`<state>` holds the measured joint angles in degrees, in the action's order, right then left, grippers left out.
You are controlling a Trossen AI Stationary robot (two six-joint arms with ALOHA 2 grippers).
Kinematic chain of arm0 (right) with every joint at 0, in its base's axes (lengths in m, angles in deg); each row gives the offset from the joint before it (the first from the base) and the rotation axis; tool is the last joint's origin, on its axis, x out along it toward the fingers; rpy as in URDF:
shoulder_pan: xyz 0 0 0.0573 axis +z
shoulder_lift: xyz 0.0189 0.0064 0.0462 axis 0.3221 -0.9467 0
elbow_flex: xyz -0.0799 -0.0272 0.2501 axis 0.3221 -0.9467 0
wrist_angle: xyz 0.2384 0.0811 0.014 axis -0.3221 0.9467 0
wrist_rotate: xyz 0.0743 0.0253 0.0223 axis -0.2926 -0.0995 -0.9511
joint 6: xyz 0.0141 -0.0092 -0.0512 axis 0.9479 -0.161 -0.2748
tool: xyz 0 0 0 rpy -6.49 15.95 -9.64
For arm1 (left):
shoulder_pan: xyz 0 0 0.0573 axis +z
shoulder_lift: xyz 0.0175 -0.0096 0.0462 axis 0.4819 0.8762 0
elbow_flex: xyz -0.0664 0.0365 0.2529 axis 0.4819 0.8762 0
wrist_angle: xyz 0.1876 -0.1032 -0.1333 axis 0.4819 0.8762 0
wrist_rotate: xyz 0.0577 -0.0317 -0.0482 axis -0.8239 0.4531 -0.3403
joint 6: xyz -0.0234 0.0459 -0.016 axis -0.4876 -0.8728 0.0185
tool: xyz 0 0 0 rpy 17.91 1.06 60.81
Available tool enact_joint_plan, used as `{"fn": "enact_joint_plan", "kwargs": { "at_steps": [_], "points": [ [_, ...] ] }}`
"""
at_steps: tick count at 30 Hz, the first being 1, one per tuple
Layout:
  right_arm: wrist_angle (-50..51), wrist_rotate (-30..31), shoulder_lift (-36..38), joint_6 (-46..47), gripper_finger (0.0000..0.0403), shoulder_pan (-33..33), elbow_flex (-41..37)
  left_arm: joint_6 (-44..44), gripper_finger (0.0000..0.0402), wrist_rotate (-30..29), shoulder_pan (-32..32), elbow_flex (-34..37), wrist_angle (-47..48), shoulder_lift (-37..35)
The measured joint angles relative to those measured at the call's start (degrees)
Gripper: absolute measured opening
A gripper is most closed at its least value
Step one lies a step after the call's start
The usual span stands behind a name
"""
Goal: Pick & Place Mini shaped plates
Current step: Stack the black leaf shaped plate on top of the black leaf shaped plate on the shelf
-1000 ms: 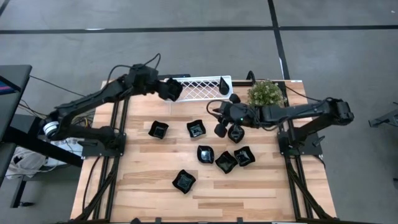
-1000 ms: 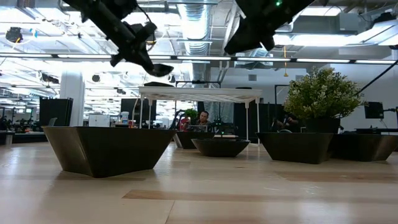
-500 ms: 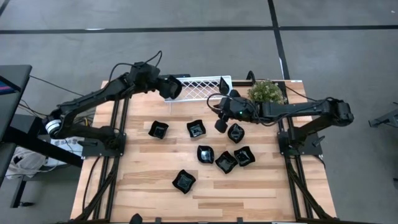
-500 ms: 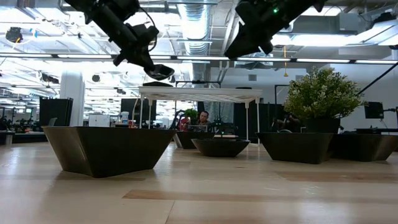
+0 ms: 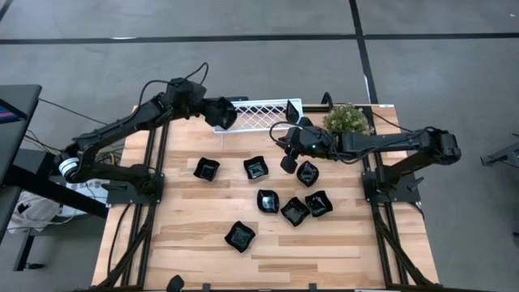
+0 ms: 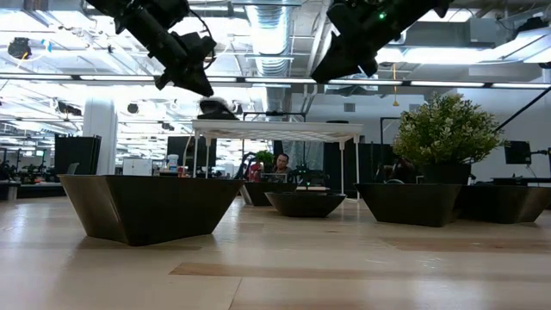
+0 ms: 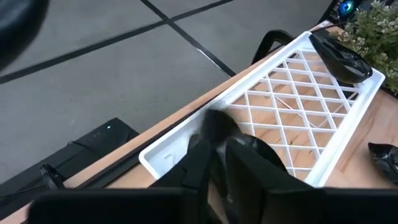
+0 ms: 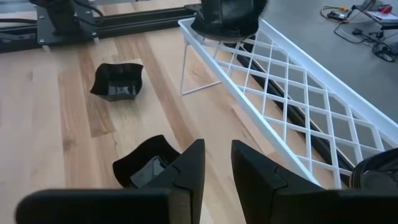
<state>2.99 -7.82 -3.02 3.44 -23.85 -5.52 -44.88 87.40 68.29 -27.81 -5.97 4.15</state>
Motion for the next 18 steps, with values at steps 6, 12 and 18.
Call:
{"fn": "enact_joint_plan", "kwargs": {
  "at_steps": [6,12,18],
  "points": [
    [-0.05,0.02,0.0,0.0,0.0074,0.0,0.0,0.07,0.0097,0.02,0.0,0.0,-0.02,0.0],
    [-0.15,0.04,0.0,0.08,0.0074,0.08,0.0,1.09,0.0117,0.66,-0.85,0.0,0.02,-1.63],
    [-0.24,0.34,0.0,2.16,0.0074,1.68,0.0,1.96,0.0116,2.82,-6.21,0.0,-0.07,-7.25]
  ]
}}
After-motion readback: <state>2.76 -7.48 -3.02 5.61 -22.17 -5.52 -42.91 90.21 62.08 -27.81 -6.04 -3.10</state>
